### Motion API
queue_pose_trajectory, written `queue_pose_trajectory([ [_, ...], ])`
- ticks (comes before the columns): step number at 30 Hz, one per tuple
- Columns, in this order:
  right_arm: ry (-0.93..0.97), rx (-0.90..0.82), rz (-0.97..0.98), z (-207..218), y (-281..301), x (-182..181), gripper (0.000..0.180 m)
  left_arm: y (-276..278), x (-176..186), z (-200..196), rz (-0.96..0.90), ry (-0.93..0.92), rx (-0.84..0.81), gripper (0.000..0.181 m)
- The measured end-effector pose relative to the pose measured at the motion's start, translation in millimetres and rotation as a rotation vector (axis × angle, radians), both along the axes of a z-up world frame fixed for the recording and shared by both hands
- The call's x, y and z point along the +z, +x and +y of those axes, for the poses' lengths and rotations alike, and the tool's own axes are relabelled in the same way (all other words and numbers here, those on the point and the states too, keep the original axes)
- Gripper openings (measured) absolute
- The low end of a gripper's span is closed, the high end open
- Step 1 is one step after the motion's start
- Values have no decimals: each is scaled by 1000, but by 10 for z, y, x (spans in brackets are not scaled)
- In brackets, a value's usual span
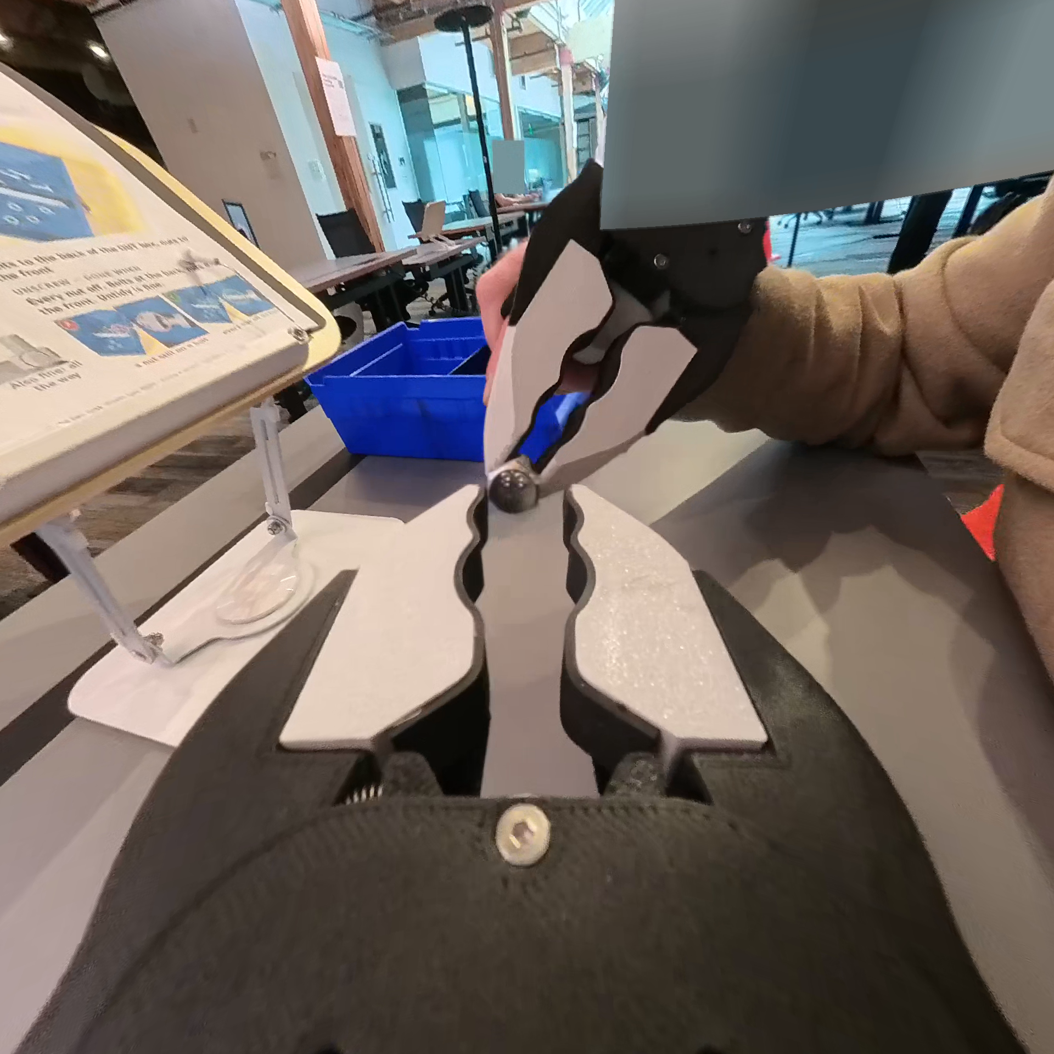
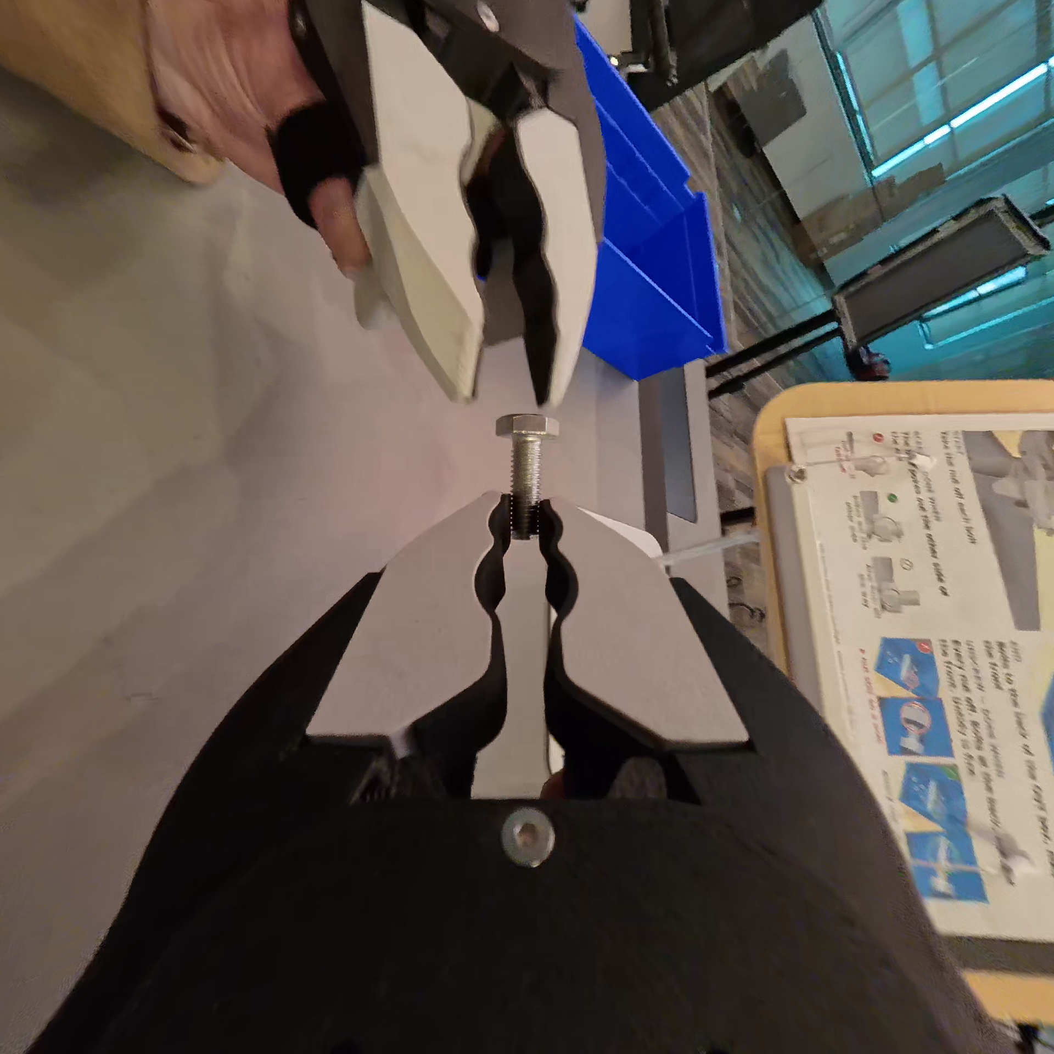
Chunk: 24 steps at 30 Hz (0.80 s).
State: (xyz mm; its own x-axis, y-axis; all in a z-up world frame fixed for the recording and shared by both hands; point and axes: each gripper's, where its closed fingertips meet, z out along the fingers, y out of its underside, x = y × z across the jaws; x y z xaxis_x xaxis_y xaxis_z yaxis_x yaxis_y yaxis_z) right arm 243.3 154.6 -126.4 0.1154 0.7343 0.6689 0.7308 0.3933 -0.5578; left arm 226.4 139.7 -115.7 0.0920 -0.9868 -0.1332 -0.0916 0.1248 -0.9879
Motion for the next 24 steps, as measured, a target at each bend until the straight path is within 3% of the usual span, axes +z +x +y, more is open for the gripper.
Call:
queue_pose_trajectory([
  [1, 16, -20, 2, 46, 65, 48, 9, -18, 28, 9, -12, 2, 6, 26],
  [5, 112, -187, 72, 380, 670, 520, 10, -86, 68, 68, -32, -1, 36, 24],
  [10, 129, -563, 193, 984, 2151, 880, 10, -114, 57, 88, -38, -10, 39, 4],
  [15, -17, -906, 148, 1428, 3432, 283, 10, -95, 16, 88, -24, -5, 40, 0],
  [24, -259, -1046, 73, 1592, 3831, -505, 10, -82, -44, 101, -9, -43, 31, 0],
])
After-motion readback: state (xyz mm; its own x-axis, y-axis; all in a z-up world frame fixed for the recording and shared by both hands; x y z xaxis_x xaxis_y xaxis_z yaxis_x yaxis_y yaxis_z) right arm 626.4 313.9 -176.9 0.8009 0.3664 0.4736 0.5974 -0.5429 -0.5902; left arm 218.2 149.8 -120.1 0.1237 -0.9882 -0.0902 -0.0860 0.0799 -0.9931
